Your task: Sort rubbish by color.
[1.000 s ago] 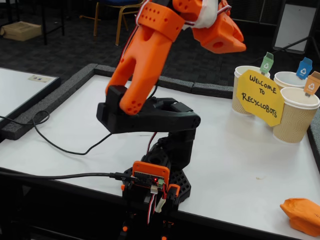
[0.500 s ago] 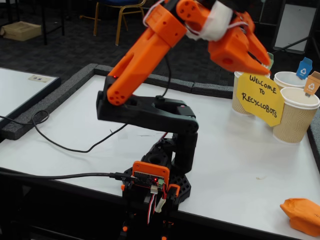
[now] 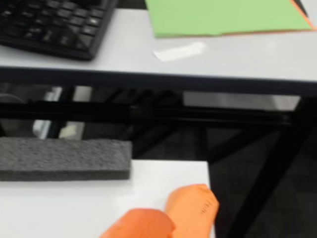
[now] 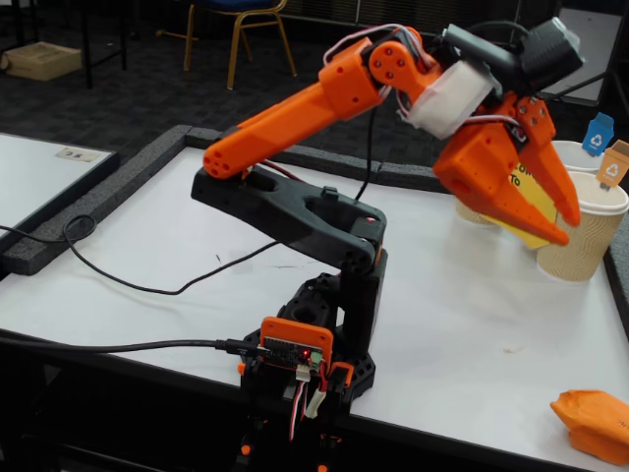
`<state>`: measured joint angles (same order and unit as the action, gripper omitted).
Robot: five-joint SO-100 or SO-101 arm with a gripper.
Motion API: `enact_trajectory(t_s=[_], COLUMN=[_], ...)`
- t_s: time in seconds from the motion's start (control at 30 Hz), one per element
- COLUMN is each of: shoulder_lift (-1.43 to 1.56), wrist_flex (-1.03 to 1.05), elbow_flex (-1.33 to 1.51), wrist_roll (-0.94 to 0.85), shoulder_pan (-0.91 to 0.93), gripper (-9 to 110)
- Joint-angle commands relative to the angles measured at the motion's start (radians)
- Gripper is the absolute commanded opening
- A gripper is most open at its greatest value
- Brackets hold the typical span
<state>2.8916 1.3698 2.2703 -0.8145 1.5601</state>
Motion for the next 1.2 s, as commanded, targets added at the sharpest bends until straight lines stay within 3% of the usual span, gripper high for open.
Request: enact_trajectory(t_s=[0.0,0.7,0.97,1.17], shoulder_lift=[-0.066,-0.881,-1.216,-1.305], wrist_flex=[0.005,-0.115,-0.084,-0.110], elbow_flex=[-0.067,-0.474,-0.712,-0.749], wrist_roll=[0.029,0.000,-0.227,-0.356], shoulder_pan=[0.035,0.031,0.031,0.032], gripper=[0,0,0,0])
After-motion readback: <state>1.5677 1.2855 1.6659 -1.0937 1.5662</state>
